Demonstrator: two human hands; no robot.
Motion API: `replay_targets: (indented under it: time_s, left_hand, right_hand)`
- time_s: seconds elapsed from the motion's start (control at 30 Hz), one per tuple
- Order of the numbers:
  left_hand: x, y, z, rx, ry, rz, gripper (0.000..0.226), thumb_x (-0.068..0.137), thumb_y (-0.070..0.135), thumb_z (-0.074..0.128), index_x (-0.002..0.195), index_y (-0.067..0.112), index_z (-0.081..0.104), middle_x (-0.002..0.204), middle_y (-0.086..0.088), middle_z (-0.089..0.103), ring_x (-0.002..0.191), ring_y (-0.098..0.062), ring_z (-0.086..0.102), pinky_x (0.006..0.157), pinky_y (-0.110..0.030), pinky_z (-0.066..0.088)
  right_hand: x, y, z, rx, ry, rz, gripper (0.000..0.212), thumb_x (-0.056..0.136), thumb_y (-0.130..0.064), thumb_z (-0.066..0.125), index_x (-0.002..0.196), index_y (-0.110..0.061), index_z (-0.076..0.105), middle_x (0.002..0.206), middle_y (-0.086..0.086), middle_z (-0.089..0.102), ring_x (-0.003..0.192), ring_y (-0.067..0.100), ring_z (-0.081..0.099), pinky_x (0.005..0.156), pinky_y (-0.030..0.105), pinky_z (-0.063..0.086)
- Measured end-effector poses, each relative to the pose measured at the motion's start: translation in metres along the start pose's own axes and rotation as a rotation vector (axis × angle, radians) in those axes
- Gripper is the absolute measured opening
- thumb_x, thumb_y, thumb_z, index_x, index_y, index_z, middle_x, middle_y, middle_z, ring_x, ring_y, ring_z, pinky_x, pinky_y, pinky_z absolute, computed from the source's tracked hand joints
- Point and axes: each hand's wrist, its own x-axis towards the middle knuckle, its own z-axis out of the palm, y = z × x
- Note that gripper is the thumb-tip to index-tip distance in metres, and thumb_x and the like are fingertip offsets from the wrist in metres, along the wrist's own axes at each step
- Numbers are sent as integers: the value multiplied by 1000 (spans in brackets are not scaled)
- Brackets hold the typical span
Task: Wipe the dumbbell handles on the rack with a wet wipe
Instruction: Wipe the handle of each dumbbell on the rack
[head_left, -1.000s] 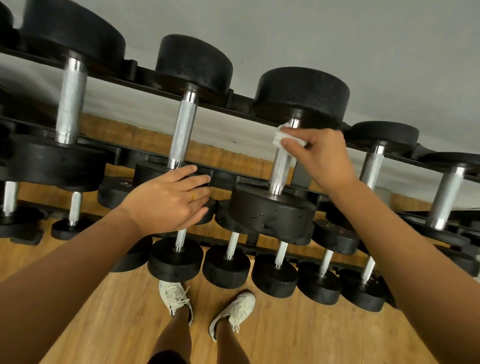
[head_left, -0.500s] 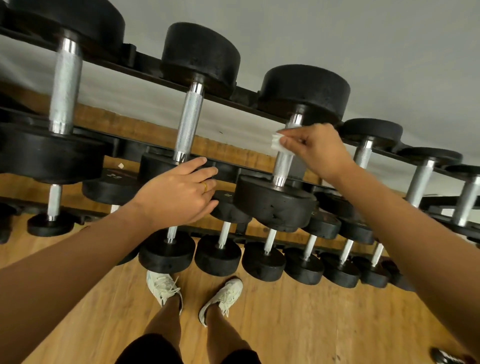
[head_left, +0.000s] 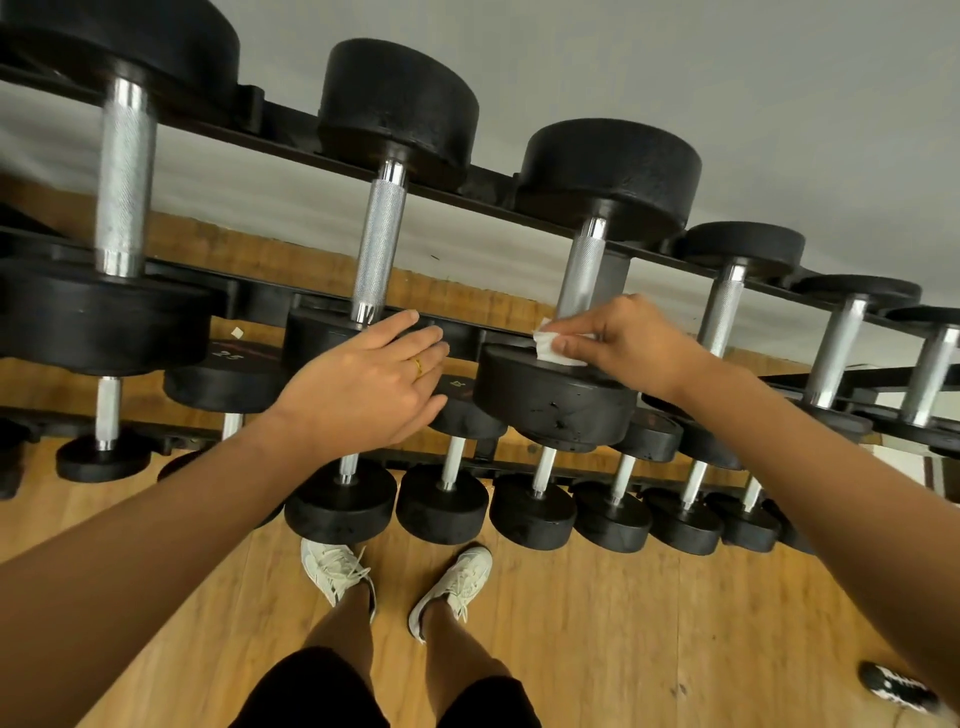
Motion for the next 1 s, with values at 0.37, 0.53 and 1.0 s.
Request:
replay_targets:
  time_s: [0.37, 0.53, 1.0]
  left_hand:
    - [-7, 20, 5, -109, 252, -479, 37, 104, 30, 50, 131, 15, 70, 144, -9, 61, 138, -30, 52, 118, -57, 31]
    - [-8, 22, 9, -114, 315, -473, 35, 103, 29, 53, 128, 15, 72, 138, -8, 66, 134, -30, 57, 117, -56, 34]
    - [-9, 22, 14, -143, 417, -465, 31, 102, 25, 56, 123, 13, 75, 130, -8, 71, 126, -30, 63, 113, -55, 40]
  right_hand:
    - [1, 4, 8, 15, 83, 37, 27, 98, -35, 62, 124, -32, 70, 104, -6, 75, 60, -7, 54, 65, 17, 42]
    - [7, 3, -3, 112, 102, 35, 26, 97, -30, 65, 122, -28, 72, 99, -14, 72, 72, -8, 61, 69, 23, 50]
    - [35, -15, -26, -188, 467, 102, 35, 103, -29, 53, 137, -23, 61, 92, 7, 72, 77, 18, 67, 78, 34, 57]
